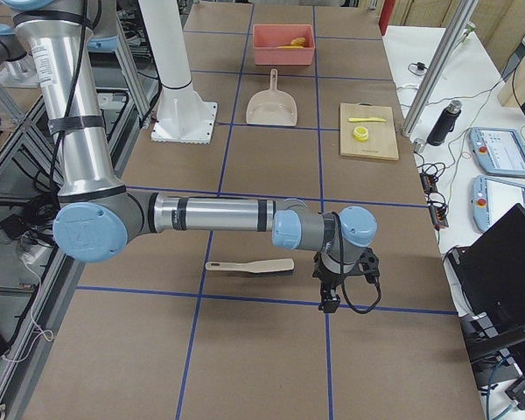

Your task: Sweep and dump trash into bin

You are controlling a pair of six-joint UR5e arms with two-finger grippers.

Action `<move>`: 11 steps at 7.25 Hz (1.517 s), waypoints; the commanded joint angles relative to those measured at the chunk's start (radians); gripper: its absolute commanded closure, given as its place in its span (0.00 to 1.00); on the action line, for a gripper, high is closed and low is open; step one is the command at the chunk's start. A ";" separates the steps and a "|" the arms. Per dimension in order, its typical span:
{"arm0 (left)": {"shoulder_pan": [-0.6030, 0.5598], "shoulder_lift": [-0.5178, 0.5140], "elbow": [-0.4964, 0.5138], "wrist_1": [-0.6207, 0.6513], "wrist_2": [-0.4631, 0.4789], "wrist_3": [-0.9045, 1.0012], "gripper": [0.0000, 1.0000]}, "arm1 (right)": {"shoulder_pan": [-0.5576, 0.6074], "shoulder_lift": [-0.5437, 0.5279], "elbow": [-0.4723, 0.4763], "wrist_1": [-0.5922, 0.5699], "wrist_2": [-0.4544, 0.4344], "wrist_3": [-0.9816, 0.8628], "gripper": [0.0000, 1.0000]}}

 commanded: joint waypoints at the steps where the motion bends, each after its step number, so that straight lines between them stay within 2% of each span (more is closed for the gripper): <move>1: -0.001 -0.001 0.009 0.011 0.001 -0.009 0.01 | -0.007 0.010 -0.003 0.000 0.000 0.000 0.00; 3: 0.031 -0.004 -0.011 0.010 0.007 -0.060 0.01 | -0.010 0.011 -0.006 0.000 0.000 0.000 0.00; 4: 0.031 0.008 -0.016 0.005 0.037 -0.017 0.01 | -0.010 0.011 -0.006 0.000 0.000 0.000 0.00; 6: 0.028 0.035 -0.013 0.004 0.039 0.028 0.01 | -0.012 0.011 -0.003 0.000 0.000 0.000 0.00; 8: 0.026 0.031 -0.010 0.002 0.039 0.030 0.01 | -0.012 0.011 0.000 0.000 0.000 0.000 0.00; 11: 0.023 0.028 -0.010 0.004 0.039 0.128 0.01 | -0.019 0.011 0.005 0.002 0.000 0.000 0.00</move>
